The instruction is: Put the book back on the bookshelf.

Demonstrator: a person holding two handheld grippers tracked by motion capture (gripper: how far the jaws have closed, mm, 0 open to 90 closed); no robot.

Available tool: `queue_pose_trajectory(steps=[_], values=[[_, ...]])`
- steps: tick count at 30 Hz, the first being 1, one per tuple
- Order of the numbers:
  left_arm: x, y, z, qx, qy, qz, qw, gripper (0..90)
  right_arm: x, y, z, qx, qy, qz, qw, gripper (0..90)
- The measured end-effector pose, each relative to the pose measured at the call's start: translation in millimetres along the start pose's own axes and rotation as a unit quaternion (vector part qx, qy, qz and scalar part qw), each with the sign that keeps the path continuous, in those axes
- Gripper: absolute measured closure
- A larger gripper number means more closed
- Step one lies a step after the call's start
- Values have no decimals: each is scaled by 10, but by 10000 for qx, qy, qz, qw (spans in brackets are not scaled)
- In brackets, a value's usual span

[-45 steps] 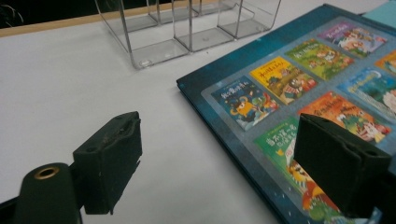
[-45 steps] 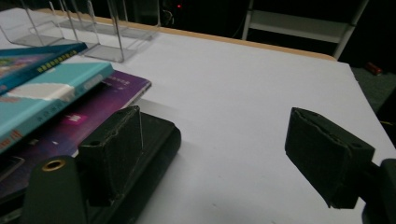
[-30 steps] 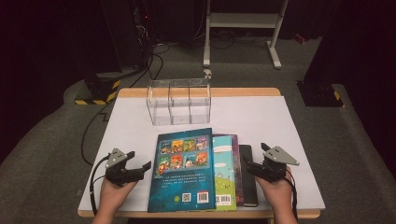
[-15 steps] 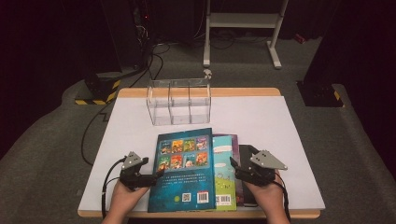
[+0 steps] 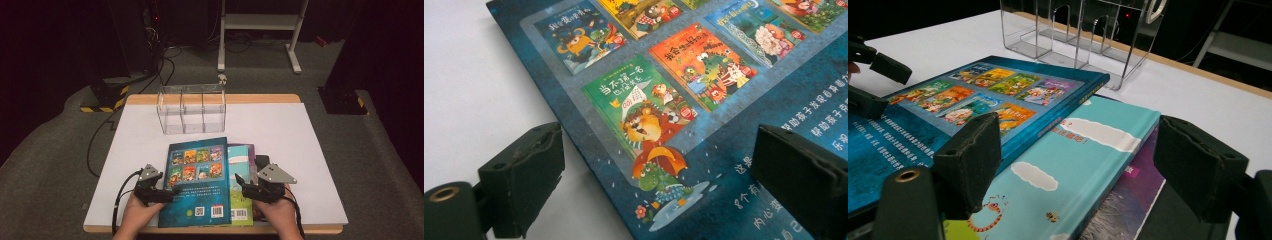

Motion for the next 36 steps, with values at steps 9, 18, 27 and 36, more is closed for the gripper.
queue_pose_trajectory(steps=[9, 18, 27, 36], values=[[10, -3, -28, 123, -120, 268, 9995, 45, 25, -5, -11, -49, -55, 6, 10000, 180], [20, 3, -42, 182, -194, 305, 9992, 28, 41, -7, 0, -53, -62, -50, 10000, 157], [30, 33, -40, 195, -172, 122, 9996, 13, 52, -9, -17, -105, -127, -46, 9999, 158], [34, 67, -46, 175, -149, 37, 9997, 0, 55, -12, -23, -108, -151, -82, 9998, 158]])
Point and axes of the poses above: each handheld gripper's, and its own axes: z roughly backward along the jaws, x roughly out of its underside, y roughly to its right, the point moved 4 cm from there along -z, roughly forward along the jaws, and after that the axes turned 1 degree about y, right-handed, at the moved point
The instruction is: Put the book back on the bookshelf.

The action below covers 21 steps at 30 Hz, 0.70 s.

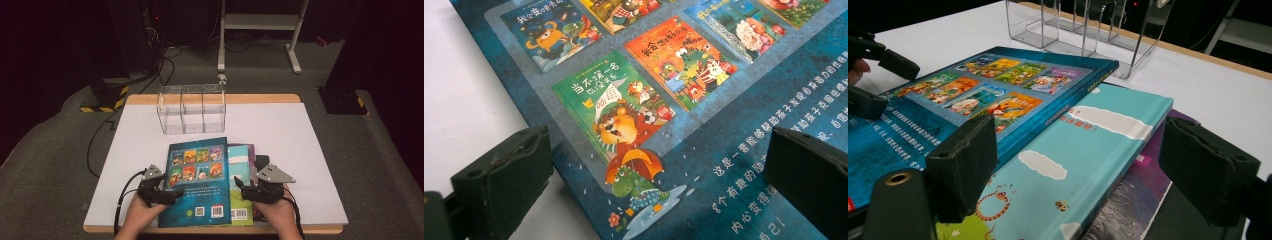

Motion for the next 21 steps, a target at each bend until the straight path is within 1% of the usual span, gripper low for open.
queue_pose_trajectory(steps=[4, 11, 15, 21], values=[[0, 0, 4, -13, -42, -88, 10000, 0, -1, -1, 2, 11, 0, 14, 10000, 158], [-3, 4, 4, 24, -20, -60, 10000, 2, -1, -3, 0, 9, -5, 10, 10000, 159], [-4, 0, 8, 64, -7, -93, 9999, 1, 1, -3, -1, 6, -9, 14, 10000, 159], [-13, 1, 7, 65, 12, -32, 10000, 0, 2, -7, -6, -3, -13, 15, 10000, 159]])
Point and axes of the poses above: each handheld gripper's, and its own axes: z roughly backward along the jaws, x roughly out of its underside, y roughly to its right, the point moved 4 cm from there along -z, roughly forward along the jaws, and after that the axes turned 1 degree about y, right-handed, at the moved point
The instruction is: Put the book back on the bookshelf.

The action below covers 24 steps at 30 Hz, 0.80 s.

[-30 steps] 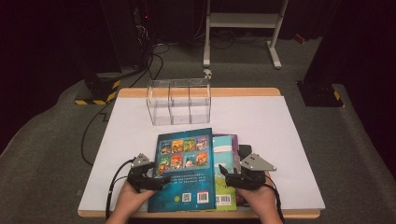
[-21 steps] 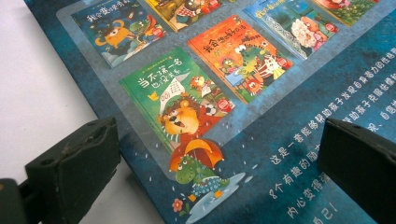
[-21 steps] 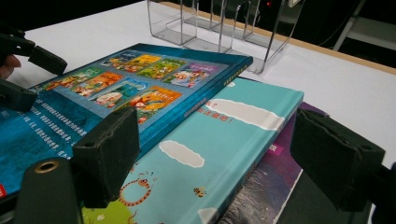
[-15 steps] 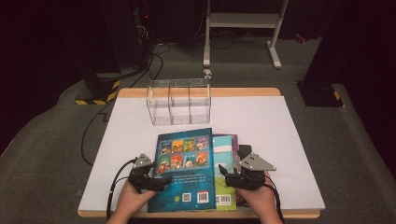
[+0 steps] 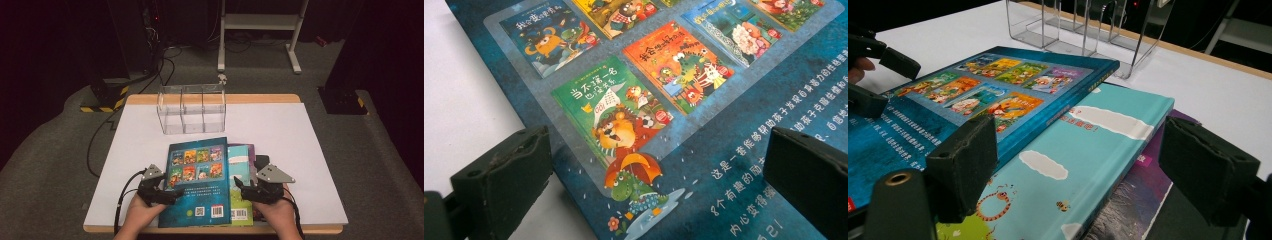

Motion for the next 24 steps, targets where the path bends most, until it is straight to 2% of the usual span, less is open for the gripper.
queue_pose_trajectory(steps=[2, 3, 4, 5, 7, 9, 13, 14, 15, 17, 19, 22, 24], values=[[-6, 4, 0, 24, 39, 24, 10000, 0, 3, 0, -3, -1, -5, -10, 10000, 159], [-10, 17, 13, 184, 32, 44, 9998, 3, 4, 0, -5, -4, -8, -17, 10000, 159], [-26, 64, 35, 468, 65, 210, 9987, 28, 4, -1, -6, -6, -13, -17, 10000, 159], [-26, 115, 27, 561, 94, 247, 9981, 66, 4, -2, -6, -9, -13, -13, 10000, 159], [10, 170, -28, 326, 92, -86, 9994, 75, 4, -3, -6, -11, -16, -10, 10000, 160], [7, 177, -37, 314, 35, -153, 9994, 49, 4, 0, -2, -1, -14, -9, 10000, 159], [-53, -34, 15, 73, 140, 169, 9997, 43, -1, 30, 30, 43, 25, -35, 10000, 161], [-67, -96, 33, 35, 153, 375, 9992, 40, -3, 35, 31, 48, 39, -47, 10000, 161], [-64, -130, 40, 36, 101, 481, 9988, 40, -1, 42, 34, 53, 28, -53, 10000, 162], [-46, -151, 33, 23, 54, 537, 9985, 35, 5, 44, 28, 56, 12, -61, 10000, 162], [-19, -116, 9, 85, -15, 546, 9985, 35, 11, 37, 19, 43, -11, -54, 10000, 162], [-2, -81, -17, 21, -62, 381, 9993, 2, 12, 28, 14, 45, -31, -33, 10000, 162], [-2, -77, -16, 16, -72, 373, 9993, 3, 8, 28, 17, 52, -16, -27, 10000, 162]])
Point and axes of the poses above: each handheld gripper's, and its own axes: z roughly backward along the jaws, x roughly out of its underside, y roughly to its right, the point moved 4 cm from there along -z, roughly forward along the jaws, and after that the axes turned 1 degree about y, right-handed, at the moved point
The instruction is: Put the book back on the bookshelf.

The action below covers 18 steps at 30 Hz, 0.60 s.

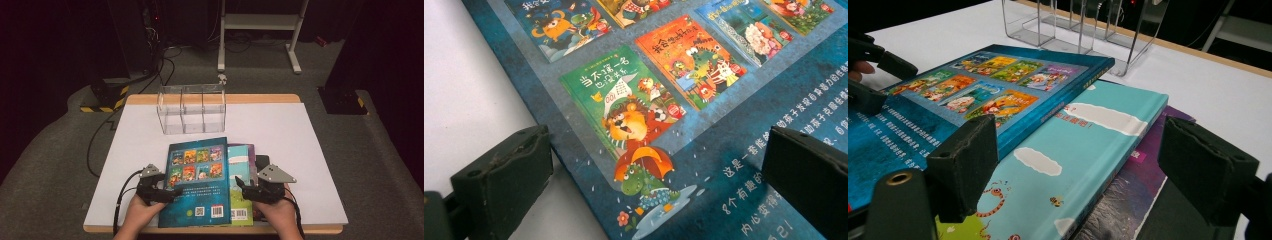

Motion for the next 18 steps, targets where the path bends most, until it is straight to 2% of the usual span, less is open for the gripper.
queue_pose_trajectory(steps=[6, 11, 18], values=[[6, 42, -5, 70, 28, 12, 10000, 3, 10, -17, -22, -26, -38, 0, 10000, 162], [35, 128, -23, 128, -1, -144, 9998, 3, 11, -23, -28, -38, -43, 16, 10000, 163], [51, 224, -31, 217, 33, -225, 9995, 3, 24, -14, -30, -44, -73, -33, 10000, 165]])
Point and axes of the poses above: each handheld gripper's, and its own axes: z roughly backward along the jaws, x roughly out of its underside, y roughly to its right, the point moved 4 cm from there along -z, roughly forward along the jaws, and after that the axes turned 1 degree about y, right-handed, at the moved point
